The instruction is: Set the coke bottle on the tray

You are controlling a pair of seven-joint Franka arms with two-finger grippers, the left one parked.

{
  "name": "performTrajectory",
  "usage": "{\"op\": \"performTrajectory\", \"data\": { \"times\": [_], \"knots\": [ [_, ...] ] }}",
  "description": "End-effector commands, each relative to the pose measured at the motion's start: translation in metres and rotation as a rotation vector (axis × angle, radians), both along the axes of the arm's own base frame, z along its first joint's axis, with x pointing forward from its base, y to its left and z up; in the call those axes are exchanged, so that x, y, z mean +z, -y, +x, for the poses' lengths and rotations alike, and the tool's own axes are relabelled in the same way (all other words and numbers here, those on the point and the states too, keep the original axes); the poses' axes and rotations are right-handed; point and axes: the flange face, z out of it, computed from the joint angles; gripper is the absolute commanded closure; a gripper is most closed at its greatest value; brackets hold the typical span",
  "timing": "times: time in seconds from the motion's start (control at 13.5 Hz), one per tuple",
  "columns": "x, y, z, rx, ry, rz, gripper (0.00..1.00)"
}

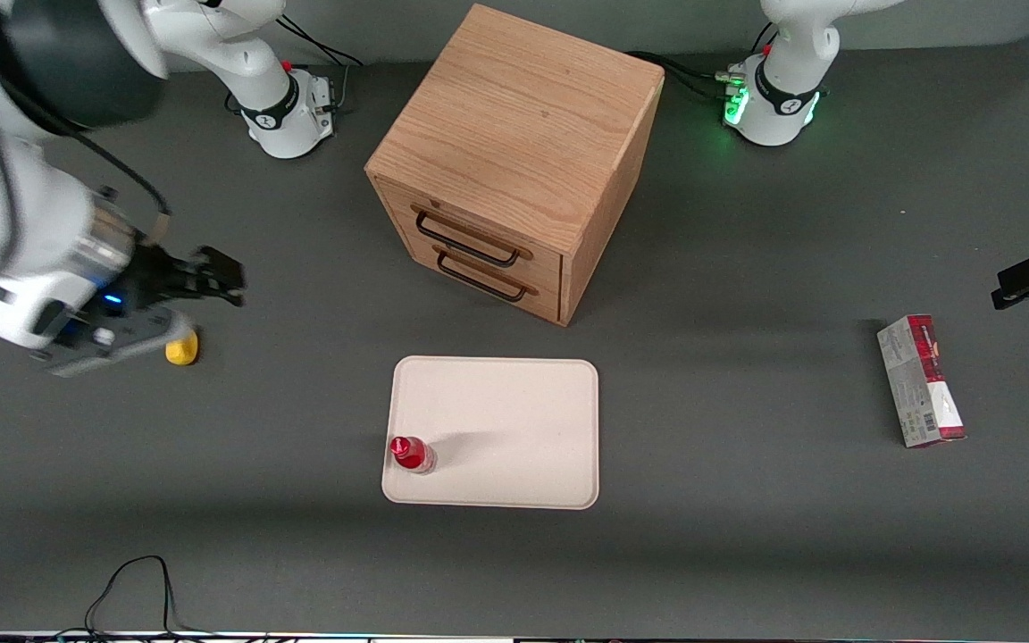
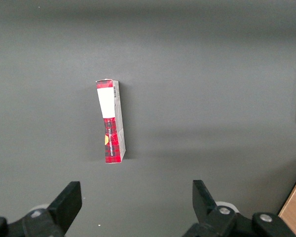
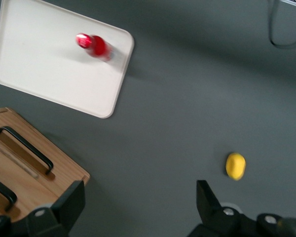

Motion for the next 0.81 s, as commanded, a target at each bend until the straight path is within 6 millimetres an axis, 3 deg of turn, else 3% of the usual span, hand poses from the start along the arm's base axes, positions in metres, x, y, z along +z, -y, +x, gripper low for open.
{"op": "performTrajectory", "data": {
  "times": [0.0,0.22,0.52,0.74],
  "knots": [
    [-0.002,0.06,-0.059,-0.082,0.024,0.037,0.0],
    [-0.008,0.115,-0.059,-0.18,0.055,0.041,0.0],
    [-0.013,0.141,-0.048,-0.214,0.075,-0.003,0.0],
    [-0.009,0.145,-0.048,-0.175,0.072,-0.042,0.0]
  ]
}}
